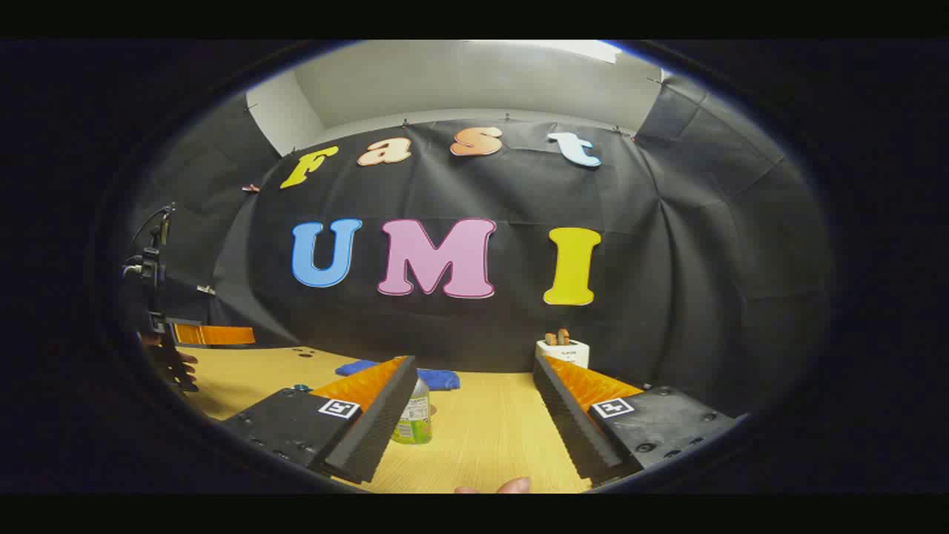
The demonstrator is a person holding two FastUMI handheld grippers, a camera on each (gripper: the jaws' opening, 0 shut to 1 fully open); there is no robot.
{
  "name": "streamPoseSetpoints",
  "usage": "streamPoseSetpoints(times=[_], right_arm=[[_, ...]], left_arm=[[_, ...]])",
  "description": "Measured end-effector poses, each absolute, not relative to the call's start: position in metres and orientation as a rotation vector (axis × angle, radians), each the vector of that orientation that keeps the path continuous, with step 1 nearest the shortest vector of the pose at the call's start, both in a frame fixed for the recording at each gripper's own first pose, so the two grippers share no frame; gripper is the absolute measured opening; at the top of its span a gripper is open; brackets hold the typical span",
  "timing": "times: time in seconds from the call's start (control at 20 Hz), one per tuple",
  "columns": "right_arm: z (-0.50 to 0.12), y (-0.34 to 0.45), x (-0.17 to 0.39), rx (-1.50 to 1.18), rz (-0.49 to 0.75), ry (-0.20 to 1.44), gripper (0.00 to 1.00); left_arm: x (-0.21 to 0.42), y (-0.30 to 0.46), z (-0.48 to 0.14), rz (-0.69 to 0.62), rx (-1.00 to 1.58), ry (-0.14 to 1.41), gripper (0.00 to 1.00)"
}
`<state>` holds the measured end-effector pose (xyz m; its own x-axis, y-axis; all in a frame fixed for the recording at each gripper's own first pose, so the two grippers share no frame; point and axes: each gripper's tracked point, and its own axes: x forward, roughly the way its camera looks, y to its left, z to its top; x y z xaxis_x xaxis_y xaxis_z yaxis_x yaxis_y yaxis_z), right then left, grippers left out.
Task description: Open the teacup lid with one hand, grasp the water bottle and pour water into the teacup with the other hand; after pouring, place the water bottle on the coaster and then close the teacup lid.
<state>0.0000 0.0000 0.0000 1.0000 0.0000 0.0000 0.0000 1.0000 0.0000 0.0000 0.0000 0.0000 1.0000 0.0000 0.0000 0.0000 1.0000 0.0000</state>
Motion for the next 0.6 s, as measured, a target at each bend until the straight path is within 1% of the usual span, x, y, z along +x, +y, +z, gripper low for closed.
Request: streamPoseSetpoints(times=[0.25, 0.3, 0.35, 0.6], right_arm=[[-0.008, -0.003, 0.000, -0.013, -0.009, 0.017, 0.97], [-0.009, -0.003, 0.000, -0.011, -0.009, 0.020, 0.99], [-0.010, -0.004, -0.001, -0.009, -0.009, 0.019, 0.97], [-0.005, -0.008, -0.007, -0.021, -0.017, 0.005, 0.97]], left_arm=[[0.002, -0.008, -0.007, -0.018, 0.000, 0.021, 0.93], [0.003, -0.010, -0.009, -0.019, 0.002, 0.024, 0.94], [0.003, -0.011, -0.009, -0.020, 0.005, 0.026, 0.94], [0.002, -0.016, -0.007, -0.025, 0.021, 0.021, 0.94]])
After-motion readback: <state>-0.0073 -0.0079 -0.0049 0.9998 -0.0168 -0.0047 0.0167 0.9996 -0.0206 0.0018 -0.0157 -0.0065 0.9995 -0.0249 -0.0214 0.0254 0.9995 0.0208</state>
